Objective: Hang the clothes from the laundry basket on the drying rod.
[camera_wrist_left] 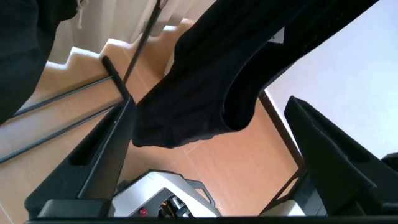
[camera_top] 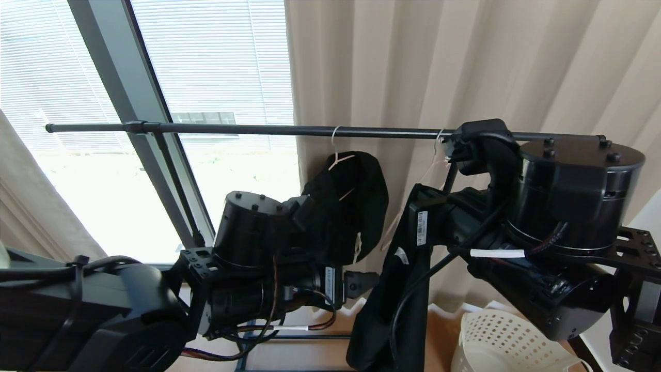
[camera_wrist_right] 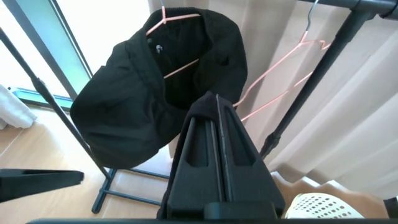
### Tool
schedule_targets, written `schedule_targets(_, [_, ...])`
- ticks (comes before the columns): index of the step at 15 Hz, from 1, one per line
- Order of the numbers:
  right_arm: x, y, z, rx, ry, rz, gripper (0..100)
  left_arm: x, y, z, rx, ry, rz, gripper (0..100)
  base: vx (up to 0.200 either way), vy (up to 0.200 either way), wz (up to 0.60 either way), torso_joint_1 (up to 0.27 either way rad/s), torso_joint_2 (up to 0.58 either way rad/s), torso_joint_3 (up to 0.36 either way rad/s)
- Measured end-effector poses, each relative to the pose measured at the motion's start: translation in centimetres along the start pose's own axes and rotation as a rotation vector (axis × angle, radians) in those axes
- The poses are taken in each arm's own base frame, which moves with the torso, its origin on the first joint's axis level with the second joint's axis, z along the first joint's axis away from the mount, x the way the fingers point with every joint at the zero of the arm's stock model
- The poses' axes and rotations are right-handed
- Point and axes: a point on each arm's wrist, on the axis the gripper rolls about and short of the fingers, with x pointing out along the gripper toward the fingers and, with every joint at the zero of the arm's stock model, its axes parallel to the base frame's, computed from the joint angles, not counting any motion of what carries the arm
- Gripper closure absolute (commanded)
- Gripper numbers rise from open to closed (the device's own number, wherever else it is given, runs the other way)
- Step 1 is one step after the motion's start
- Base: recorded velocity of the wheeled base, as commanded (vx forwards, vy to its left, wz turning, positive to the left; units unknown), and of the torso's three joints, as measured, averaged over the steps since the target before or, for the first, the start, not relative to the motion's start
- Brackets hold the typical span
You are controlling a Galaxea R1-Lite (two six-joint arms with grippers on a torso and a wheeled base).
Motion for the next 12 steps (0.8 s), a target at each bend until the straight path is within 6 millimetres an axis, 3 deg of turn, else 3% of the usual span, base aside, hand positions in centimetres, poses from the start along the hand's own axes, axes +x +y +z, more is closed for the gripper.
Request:
schedule_targets(4, [-0.6, 0.8, -0.6, -0.015, 0.010, 0.034, 100, 2.1, -0.3, -1.4, 0.002, 0.020, 0.023, 0, 0.000, 0.000, 0.00, 0.000, 0.00, 0.000])
schedule_targets(12, [-1.2, 0.6, 0.2, 0.011, -0.025, 0.007, 100, 5.1, 1.0, -2.9, 0.012, 0.013, 0.232, 0, 0.000, 0.000, 0.00, 0.000, 0.00, 0.000])
